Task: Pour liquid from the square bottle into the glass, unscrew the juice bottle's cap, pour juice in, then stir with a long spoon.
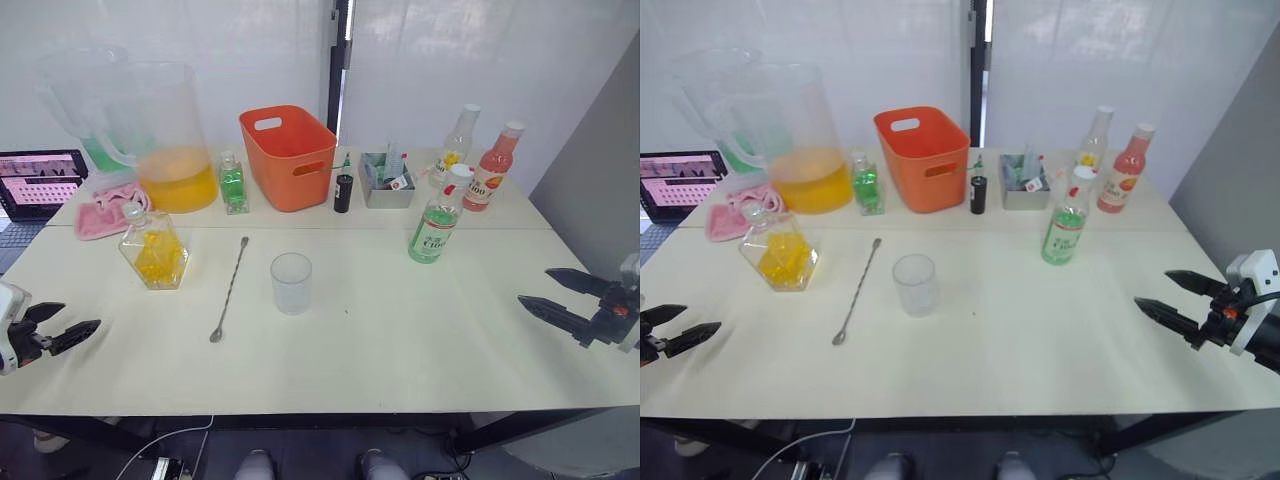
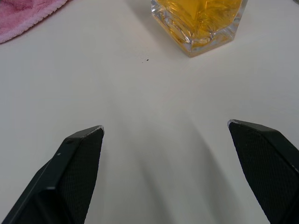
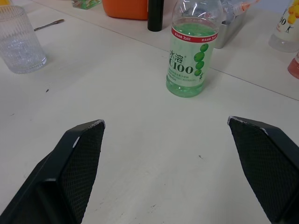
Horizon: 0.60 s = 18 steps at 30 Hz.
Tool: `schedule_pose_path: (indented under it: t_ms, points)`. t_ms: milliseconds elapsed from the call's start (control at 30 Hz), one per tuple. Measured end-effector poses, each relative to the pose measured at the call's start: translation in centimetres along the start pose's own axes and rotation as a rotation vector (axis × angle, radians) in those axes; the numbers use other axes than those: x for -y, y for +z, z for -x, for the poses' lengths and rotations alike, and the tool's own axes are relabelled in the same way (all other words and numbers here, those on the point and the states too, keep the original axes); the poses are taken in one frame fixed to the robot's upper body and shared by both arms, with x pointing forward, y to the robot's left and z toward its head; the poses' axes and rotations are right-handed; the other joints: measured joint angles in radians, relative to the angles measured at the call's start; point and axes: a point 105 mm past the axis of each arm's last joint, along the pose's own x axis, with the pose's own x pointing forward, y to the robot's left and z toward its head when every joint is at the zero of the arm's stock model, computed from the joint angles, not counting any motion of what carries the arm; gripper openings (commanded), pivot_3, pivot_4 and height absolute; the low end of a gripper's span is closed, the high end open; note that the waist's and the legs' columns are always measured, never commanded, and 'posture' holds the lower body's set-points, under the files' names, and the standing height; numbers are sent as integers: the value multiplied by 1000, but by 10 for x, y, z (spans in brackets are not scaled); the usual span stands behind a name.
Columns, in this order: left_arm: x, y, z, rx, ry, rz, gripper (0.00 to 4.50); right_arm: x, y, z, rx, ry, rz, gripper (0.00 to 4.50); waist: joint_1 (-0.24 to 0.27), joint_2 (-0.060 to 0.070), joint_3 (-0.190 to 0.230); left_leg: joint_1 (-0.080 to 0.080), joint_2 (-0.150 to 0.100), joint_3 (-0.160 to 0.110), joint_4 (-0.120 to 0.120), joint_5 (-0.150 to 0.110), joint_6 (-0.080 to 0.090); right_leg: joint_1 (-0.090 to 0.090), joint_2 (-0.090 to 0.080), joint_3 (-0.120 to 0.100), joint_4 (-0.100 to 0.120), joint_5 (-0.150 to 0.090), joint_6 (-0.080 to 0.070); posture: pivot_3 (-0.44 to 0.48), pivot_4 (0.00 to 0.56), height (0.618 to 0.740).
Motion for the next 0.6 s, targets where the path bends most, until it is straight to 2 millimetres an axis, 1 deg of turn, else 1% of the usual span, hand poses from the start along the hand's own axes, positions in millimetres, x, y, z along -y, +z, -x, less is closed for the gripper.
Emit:
schedule_pose_path:
  t_ms: [100, 233, 300, 367, 400, 467, 533, 567, 600]
  points:
    - [-5, 2, 1, 13, 48, -20, 4500, 1, 3, -4, 14, 5, -2, 4463, -2, 0, 0, 0, 0, 0, 0, 0, 0, 0, 0, 0, 0, 0, 0, 0, 150, 703]
    - [-15, 7, 5, 94, 190, -40, 4500, -4, 15, -25, 36, 70, 1, 4463, -8, 0, 0, 1, 0, 0, 0, 0, 0, 0, 0, 1, 2, 0, 0, 0, 150, 703]
    - [-12, 0, 11, 113, 226, -23, 4500, -13, 22, -37, 44, 126, 9, 4463, -11, 0, 0, 1, 0, 0, -1, 1, 1, 0, 0, 1, 2, -1, 0, 0, 150, 703]
    - [-3, -9, 15, 131, 230, 13, 4500, -25, 31, -49, 57, 194, 7, 4463, -15, 1, 0, 1, 0, 1, -1, 1, 2, 0, 0, 1, 3, -1, 0, 0, 150, 703]
    - [7, -16, 20, 137, 227, 30, 4500, -36, 38, -57, 62, 262, -14, 4463, -22, 1, 0, 1, 1, 1, -1, 1, 2, -1, 0, 1, 3, -1, 0, 0, 150, 703]
    - [30, -24, 24, 146, 221, 51, 4500, -59, 50, -68, 60, 387, -36, 4463, -25, 0, 0, 1, 1, 0, -1, 1, 2, 0, 0, 1, 3, -2, -1, 0, 150, 703]
    - [45, -21, 25, 164, 218, 70, 4500, -74, 55, -74, 50, 467, -47, 4463, -19, -2, 1, 1, 1, -1, -1, 0, 0, 0, 1, 1, 3, -2, -2, 0, 150, 703]
    - [53, -15, 29, 178, 228, 70, 4500, -83, 58, -77, 48, 510, -45, 4463, -14, -3, 1, 1, 1, -1, 0, -1, -1, 0, 1, 1, 3, -2, -2, 0, 150, 703]
    - [58, -10, 30, 189, 231, 67, 4500, -88, 61, -80, 46, 533, -42, 4463, -8, -3, 1, 1, 1, -1, 1, -1, -2, 1, 0, 1, 3, -2, -1, 0, 150, 703]
